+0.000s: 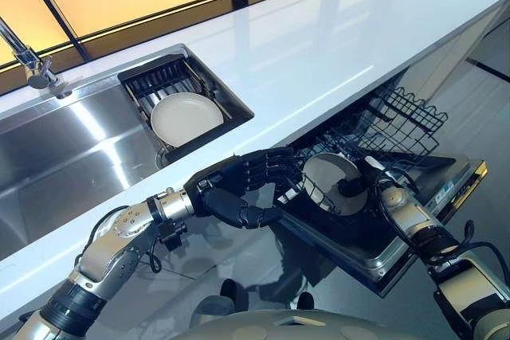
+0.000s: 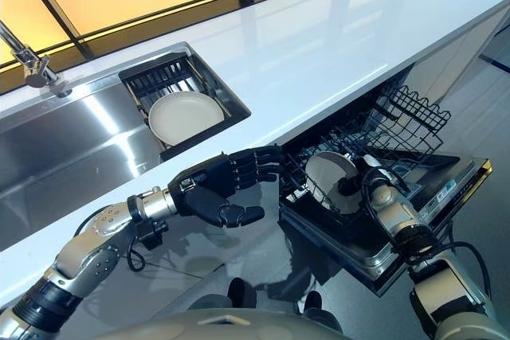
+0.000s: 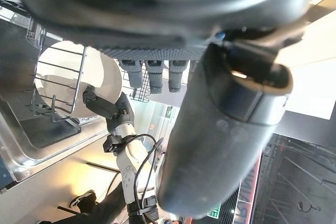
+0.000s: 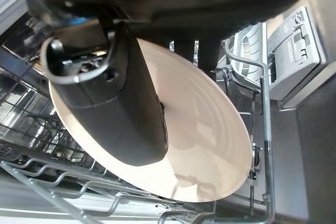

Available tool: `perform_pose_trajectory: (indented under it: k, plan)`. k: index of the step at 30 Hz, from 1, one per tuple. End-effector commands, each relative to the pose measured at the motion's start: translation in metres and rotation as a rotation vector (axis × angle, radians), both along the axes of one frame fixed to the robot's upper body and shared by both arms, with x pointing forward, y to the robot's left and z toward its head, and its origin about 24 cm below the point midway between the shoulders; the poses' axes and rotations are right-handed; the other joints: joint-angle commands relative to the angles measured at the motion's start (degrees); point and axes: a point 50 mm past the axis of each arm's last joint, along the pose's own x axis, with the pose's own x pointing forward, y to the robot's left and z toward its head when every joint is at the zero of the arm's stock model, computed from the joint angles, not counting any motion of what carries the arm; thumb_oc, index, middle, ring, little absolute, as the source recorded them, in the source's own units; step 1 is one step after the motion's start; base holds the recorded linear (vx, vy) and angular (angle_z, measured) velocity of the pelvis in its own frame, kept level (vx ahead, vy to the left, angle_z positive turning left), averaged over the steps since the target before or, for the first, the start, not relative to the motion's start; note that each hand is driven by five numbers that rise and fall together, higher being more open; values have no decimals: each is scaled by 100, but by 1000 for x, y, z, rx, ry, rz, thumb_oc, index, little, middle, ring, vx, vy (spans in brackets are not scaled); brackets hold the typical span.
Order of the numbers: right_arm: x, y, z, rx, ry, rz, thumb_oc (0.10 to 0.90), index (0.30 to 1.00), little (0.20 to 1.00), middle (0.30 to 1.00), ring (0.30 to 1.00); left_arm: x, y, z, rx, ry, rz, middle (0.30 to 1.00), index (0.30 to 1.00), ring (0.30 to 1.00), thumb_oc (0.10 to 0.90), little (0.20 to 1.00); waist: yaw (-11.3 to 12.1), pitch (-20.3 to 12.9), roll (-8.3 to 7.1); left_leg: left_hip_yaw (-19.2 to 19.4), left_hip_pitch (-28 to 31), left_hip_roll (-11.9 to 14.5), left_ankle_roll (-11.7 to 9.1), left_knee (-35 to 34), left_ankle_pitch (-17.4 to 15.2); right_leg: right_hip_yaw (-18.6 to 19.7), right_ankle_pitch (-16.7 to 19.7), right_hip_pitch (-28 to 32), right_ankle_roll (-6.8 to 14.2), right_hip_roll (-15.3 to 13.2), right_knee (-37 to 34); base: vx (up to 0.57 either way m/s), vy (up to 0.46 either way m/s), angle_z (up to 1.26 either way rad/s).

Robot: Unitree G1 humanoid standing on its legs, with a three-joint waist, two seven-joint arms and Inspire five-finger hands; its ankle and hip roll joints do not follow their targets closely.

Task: Pick up plates and place into dishwasher.

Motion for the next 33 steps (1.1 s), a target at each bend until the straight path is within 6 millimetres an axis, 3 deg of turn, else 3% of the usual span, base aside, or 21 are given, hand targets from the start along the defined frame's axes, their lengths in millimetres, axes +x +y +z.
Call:
perform_pose_trajectory:
  k: [1,4,5,24,33]
  plan:
    - [35,22,40,-8,-111,142,100,300,200,300,300,10,-11,47,-139,-230,-67,900,900,900,800,900,114,-245,-105,-35,49,-496,377,12,-360,-163,-74,169,18,170,54,0,0,0]
    - [32,26,36,16,-106,158,100,300,200,300,300,10,-11,47,-136,-230,-66,900,900,900,800,900,106,-257,-113,-30,51,-496,374,12,-364,-158,-76,168,20,168,54,0,0,0]
    - [32,27,36,21,-112,159,800,900,900,900,900,10,-11,47,-134,-233,-61,900,900,900,800,900,97,-258,-117,-22,54,-493,371,12,-365,-156,-73,166,22,165,54,0,0,0]
    - [26,31,50,125,-268,141,800,900,900,900,900,9,-4,46,-132,-244,-39,900,900,900,800,900,-38,-247,-119,59,121,-480,385,12,-414,-65,-84,183,16,182,54,0,0,0]
    - [17,21,58,176,-379,68,800,900,900,900,900,8,4,60,-115,-349,-19,900,900,900,800,900,-118,-264,-101,94,131,-468,388,12,-423,-27,-88,180,15,191,54,0,0,0]
